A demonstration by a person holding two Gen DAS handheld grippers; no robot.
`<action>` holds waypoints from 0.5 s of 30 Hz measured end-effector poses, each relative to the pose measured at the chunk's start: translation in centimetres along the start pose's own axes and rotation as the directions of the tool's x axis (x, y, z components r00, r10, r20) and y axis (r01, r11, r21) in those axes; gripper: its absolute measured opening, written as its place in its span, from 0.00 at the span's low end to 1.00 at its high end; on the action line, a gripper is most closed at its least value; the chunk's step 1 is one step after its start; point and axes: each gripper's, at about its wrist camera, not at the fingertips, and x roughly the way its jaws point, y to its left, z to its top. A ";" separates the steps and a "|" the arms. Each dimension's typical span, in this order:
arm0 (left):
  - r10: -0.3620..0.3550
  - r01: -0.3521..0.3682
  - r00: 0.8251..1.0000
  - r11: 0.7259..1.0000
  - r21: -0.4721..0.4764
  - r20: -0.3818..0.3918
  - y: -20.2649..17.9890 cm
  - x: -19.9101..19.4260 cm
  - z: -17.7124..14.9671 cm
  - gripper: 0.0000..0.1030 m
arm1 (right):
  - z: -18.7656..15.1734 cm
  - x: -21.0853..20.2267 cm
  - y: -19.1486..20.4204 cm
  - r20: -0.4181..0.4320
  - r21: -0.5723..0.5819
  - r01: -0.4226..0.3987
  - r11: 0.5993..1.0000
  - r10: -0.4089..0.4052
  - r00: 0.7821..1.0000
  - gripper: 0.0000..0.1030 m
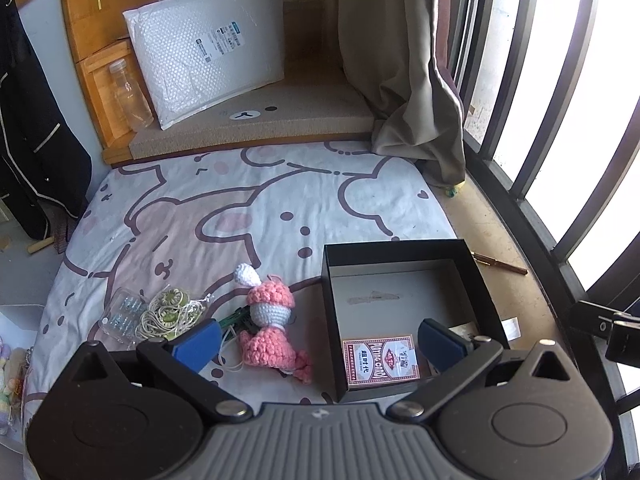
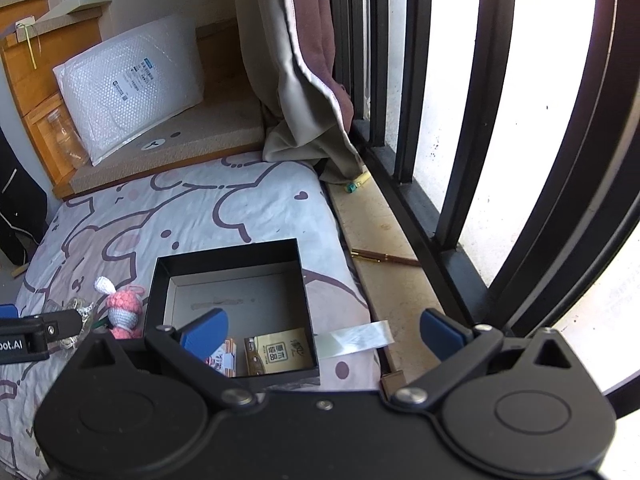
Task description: Organize objects
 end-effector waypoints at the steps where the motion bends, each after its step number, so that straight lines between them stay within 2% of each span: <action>1: 0.003 -0.003 1.000 1.000 -0.002 0.002 0.0 0.0 0.0 1.00 | -0.1 -0.1 0.0 0.004 -0.002 0.002 1.000 -0.002 1.000 1.00; 15: -0.003 0.002 0.999 1.000 0.015 0.040 -0.3 -0.6 -0.2 1.00 | -0.2 -0.9 -0.2 0.037 0.000 0.008 1.000 -0.008 0.999 1.00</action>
